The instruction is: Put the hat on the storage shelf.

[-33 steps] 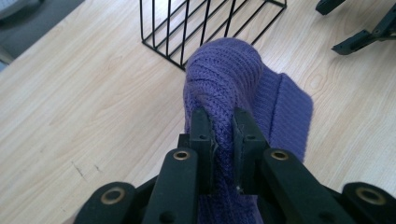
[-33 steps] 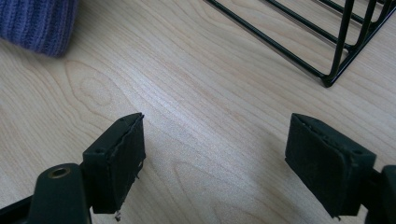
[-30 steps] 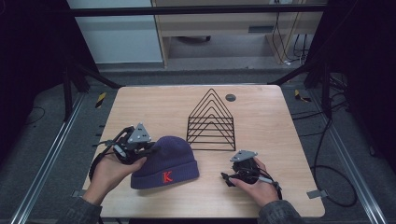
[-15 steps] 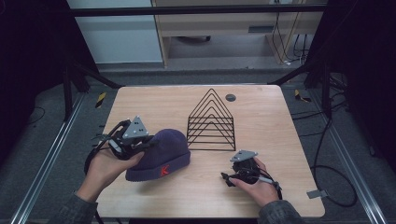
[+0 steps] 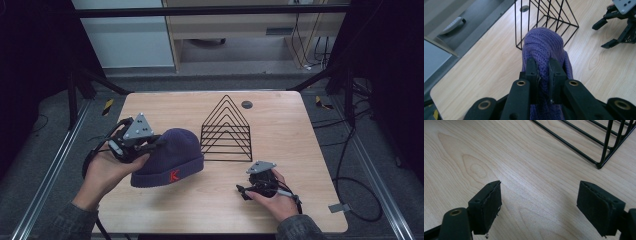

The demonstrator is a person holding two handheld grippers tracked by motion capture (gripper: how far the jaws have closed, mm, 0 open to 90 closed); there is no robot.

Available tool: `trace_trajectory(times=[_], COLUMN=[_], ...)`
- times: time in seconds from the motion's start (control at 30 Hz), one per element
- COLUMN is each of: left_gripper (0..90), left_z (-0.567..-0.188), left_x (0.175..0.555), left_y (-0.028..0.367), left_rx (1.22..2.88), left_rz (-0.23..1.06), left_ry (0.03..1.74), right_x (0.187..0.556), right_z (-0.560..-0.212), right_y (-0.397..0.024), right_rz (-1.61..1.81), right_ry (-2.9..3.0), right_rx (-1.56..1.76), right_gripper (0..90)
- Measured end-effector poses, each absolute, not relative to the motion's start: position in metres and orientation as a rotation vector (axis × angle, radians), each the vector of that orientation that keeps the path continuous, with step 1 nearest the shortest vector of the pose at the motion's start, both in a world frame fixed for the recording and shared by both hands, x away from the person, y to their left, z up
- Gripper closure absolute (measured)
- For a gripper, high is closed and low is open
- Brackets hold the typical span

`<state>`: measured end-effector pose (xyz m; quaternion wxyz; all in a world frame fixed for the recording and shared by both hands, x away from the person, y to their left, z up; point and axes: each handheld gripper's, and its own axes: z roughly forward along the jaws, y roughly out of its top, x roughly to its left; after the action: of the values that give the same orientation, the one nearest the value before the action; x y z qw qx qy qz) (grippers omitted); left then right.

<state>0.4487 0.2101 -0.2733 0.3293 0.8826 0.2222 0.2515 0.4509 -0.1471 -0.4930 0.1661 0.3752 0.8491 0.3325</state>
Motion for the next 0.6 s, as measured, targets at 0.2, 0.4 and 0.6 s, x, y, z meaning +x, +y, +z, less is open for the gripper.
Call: trace_trajectory(times=[0.2, 0.4, 0.6], left_gripper=[80.4, 80.4, 80.4], left_z=[-0.255, -0.237, -0.227], left_x=[0.447, 0.446, 0.447], left_y=[0.208, 0.205, 0.200], left_rx=[2.287, 2.287, 2.276], left_rz=[0.686, 0.711, 0.723], left_ry=[0.559, 0.537, 0.517], right_x=[0.448, 0.446, 0.442], right_z=[-0.484, -0.461, -0.436], right_y=[-0.148, -0.143, -0.132], right_rz=[0.976, 1.016, 1.051], right_ry=[2.390, 2.369, 2.367], right_rx=[1.055, 0.994, 0.922], right_gripper=[20.2, 22.1, 24.0])
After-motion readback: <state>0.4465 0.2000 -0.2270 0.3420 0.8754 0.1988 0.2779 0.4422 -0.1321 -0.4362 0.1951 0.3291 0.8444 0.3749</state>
